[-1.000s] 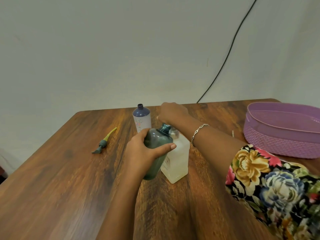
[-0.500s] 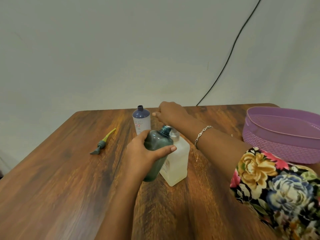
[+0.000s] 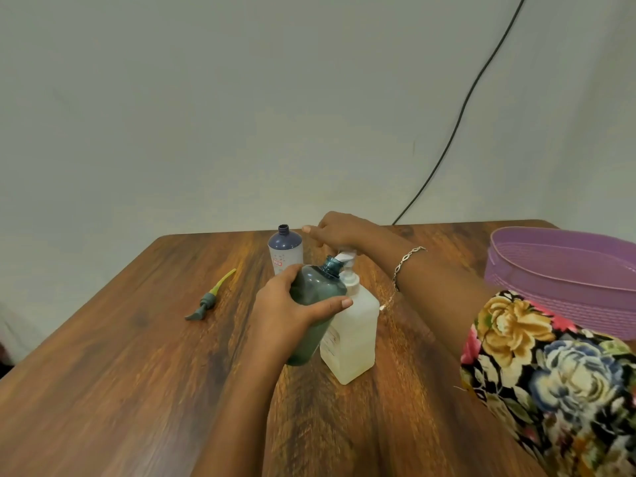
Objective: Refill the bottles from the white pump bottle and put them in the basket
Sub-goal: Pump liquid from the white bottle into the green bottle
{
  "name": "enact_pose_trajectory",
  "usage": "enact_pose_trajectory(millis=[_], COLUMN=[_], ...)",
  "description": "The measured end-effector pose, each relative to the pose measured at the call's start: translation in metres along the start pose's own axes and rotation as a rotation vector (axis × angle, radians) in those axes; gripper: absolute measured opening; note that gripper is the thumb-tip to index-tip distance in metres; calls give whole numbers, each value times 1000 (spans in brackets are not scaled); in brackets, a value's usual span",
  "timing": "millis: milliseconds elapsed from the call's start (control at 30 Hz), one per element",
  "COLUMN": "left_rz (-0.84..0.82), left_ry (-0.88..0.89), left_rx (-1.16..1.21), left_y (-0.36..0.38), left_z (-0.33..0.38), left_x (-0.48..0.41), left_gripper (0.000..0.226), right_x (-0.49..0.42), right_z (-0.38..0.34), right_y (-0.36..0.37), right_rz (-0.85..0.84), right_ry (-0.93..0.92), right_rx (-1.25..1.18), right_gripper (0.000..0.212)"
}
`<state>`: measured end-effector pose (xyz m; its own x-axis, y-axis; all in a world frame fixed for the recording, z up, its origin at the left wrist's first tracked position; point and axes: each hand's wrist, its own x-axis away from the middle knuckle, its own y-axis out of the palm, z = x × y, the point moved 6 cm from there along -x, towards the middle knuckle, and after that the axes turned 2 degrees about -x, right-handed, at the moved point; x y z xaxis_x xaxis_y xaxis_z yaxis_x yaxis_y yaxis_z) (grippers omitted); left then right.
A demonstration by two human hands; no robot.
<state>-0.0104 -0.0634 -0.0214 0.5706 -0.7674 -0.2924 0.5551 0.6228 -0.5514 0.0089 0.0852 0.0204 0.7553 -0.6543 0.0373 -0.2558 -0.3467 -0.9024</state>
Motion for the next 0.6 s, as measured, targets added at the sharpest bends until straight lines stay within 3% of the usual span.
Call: enact_pose_trajectory(millis=[133,333,500,600], left_rz=[-3,-2,-40,-24], left_ry=[25,-16,-8,13], left_rx=[11,-14,10,-28], left_y=[-4,1,3,0], left_z=[3,-5,-3,2], left_x=[-1,-1,3,1], left_gripper=[96,86,95,83], right_x=[-1,2,4,5], right_z=[1,7,6,7], right_y=[4,5,7,-4], right_rz=[90,214,200,199], right_ry=[16,42,35,73], right_rx=[57,153,145,161], right_gripper=[52,49,34,34])
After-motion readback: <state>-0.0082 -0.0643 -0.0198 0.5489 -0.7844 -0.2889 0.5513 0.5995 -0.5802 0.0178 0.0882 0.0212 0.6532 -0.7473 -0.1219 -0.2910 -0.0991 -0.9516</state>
